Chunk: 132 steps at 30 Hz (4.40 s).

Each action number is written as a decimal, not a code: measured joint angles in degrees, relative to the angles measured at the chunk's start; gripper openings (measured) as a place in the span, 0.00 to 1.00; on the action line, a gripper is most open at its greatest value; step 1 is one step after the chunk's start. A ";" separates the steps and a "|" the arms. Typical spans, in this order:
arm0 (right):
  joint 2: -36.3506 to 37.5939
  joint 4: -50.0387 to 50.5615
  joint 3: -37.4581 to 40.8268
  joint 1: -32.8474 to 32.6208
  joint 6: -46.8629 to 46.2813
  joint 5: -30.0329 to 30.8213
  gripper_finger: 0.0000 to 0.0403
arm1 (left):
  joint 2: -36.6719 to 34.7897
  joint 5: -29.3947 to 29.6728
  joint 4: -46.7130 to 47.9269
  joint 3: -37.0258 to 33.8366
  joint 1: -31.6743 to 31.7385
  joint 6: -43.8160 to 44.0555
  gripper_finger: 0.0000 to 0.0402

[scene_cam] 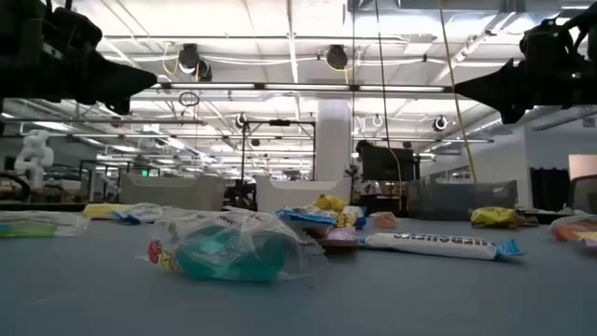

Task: Sort candy

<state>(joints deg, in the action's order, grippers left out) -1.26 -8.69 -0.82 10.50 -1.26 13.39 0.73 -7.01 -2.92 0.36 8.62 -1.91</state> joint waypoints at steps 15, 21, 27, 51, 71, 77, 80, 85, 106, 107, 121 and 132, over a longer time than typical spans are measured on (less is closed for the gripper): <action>0.00 0.00 0.00 0.02 0.00 0.00 0.00 | 0.00 0.00 -0.02 0.00 0.00 0.00 0.09; 0.00 0.00 0.00 0.00 0.00 0.00 0.00 | 0.00 0.00 -0.01 0.00 0.00 0.00 0.09; 0.00 0.00 0.00 0.00 0.00 0.00 0.00 | 0.00 -0.02 -0.02 0.00 0.00 0.00 0.09; 0.00 0.00 0.00 0.00 0.00 0.00 0.00 | 0.00 -0.06 -7.38 0.00 -0.02 3.35 0.09; 0.02 0.00 0.00 0.00 0.00 0.02 0.00 | 5.49 -0.34 -11.31 5.37 -0.02 7.63 0.07; 0.02 0.00 0.00 0.00 -0.01 0.02 0.00 | 15.07 0.30 -5.52 9.15 -0.02 7.67 0.01; 0.02 0.00 0.00 0.00 0.00 0.02 0.00 | 19.77 2.40 0.17 11.51 -0.02 8.24 0.01; 0.00 0.00 0.00 0.02 0.00 0.00 0.00 | 28.28 4.66 11.07 16.06 -0.02 13.17 0.01; 0.02 0.13 0.00 0.00 0.00 0.00 0.00 | 51.22 13.55 28.47 22.40 0.87 29.12 0.37; 0.00 0.13 0.00 0.02 0.00 0.00 0.00 | 51.55 13.53 28.72 22.40 0.83 30.03 0.39; 0.00 0.28 0.00 0.00 -0.01 0.00 0.00 | 55.47 16.87 26.14 21.20 3.63 21.42 0.42; 0.00 0.35 0.00 0.02 -0.02 0.00 0.00 | 62.60 13.74 24.23 21.38 4.44 23.87 0.42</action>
<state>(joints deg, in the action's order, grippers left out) -1.26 -8.34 -0.82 10.52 -1.28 13.39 63.33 6.73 21.31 21.74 13.07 21.96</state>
